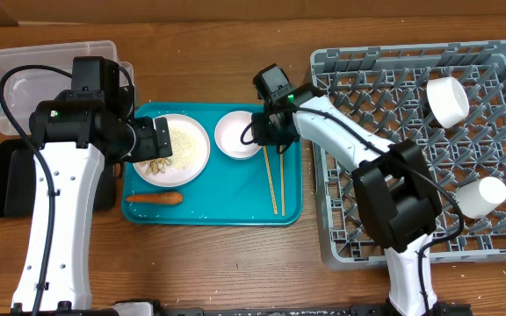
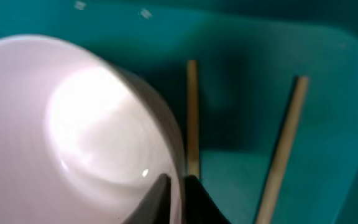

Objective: Sort waste into correct bins and load items into the dishwasher
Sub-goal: 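Reach the right gripper back to the tray and grasp the pink bowl, then carry the pink bowl into the rack and set it down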

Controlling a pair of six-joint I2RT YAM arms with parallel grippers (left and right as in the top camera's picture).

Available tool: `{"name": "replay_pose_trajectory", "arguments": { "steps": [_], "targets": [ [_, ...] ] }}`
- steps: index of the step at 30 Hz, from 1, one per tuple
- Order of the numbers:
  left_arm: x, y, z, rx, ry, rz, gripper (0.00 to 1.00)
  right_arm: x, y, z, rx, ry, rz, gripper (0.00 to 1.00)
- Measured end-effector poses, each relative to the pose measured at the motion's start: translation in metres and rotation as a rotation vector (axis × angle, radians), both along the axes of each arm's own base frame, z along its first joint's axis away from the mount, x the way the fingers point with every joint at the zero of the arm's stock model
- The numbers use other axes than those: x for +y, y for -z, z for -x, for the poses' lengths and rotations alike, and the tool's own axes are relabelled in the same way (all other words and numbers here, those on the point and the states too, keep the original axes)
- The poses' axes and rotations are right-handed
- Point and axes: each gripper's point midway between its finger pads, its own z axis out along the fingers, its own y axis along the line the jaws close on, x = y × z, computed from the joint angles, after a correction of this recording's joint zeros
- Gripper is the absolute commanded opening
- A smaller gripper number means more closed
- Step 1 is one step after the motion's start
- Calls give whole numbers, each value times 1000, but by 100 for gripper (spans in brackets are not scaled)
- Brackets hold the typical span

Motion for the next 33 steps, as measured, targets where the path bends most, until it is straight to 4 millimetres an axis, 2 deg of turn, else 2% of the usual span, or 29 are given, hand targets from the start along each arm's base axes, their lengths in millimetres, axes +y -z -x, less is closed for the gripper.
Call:
{"name": "replay_pose_trajectory", "arguments": {
  "steps": [3, 6, 9, 12, 14, 15, 16, 18, 19, 22, 24, 26, 29, 33],
  "targets": [
    [0, 0, 0, 0, 0, 0, 95, -1, 1, 2, 10, 1, 6, 4],
    [0, 0, 0, 1, 0, 0, 95, -14, -2, 6, 37, 16, 61, 4],
    [0, 0, 1, 2, 0, 0, 95, -34, -21, -2, 19, 47, 140, 4],
    [0, 0, 1, 3, 0, 0, 95, -64, -68, -21, -85, 111, 236, 4],
    [0, 0, 1, 5, 0, 0, 95, -86, -113, -34, -199, 167, 289, 4],
    [0, 0, 1, 5, 0, 0, 95, -102, -144, -40, -280, 209, 315, 4],
    [0, 0, 1, 5, 0, 0, 95, -112, -163, -42, -328, 239, 332, 4],
    [0, 0, 1, 5, 0, 0, 95, -144, -210, -41, -442, 322, 394, 4],
    [0, 0, 1, 5, 0, 0, 95, -166, -234, -37, -495, 376, 443, 4],
    [0, 0, 1, 5, 0, 0, 95, -230, -274, -18, -563, 557, 624, 4],
    [0, 0, 1, 5, 0, 0, 95, -272, -284, -1, -571, 701, 773, 4],
    [0, 0, 1, 5, 0, 0, 95, -309, -282, 11, -574, 836, 909, 4],
    [0, 0, 1, 5, 0, 0, 95, -343, -265, 16, -575, 956, 1016, 4],
    [0, 0, 1, 5, 0, 0, 95, -370, -232, 19, -562, 1046, 1079, 4]
  ]
}}
